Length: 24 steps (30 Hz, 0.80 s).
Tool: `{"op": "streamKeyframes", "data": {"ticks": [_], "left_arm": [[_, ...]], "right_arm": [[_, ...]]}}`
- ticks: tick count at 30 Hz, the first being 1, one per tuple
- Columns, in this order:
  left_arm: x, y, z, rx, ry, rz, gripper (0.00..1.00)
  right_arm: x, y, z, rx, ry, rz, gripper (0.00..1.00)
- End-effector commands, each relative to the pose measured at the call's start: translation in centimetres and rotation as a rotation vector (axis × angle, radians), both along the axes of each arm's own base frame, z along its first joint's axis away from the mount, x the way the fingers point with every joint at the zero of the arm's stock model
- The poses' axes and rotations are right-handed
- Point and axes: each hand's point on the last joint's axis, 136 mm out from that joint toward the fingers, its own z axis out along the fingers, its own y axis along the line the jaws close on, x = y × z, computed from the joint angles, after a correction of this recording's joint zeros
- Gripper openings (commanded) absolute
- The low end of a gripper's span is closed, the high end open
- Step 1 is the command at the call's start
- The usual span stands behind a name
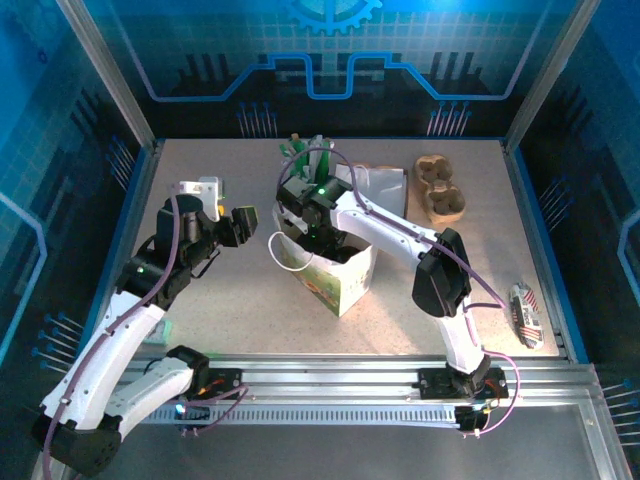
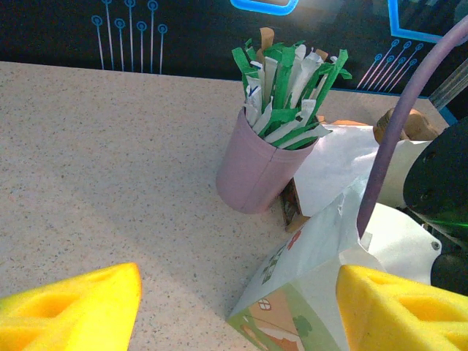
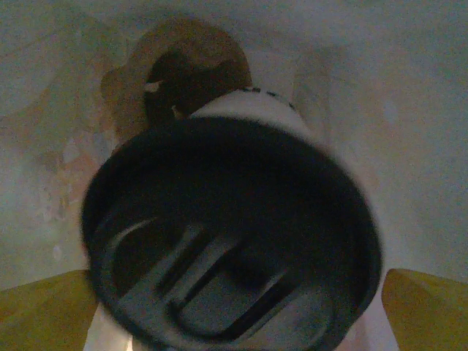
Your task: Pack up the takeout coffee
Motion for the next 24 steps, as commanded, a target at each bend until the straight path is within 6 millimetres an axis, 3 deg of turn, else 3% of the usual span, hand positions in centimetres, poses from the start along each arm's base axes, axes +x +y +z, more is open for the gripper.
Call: {"op": "streamKeyframes", "data": {"ticks": [1,15,24], "left_arm": [[0.3,0.2,0.1,0.002,-0.015,0.009,0.72],[0.3,0.2,0.0,0.003,-0.014,0.009,0.72],[0.4,0.2,0.0,0.002,-0.012,0.009,0.72]], "right_arm": [[-0.3,-0.1,1.7,-0.011,-0.030,0.019,1.00],[-0.6,0.0,5.1,0.027,-0.086,0.031,1.00],[-0.5,-0.3,8.4,0.076,-0.146,0.031,1.00]]}}
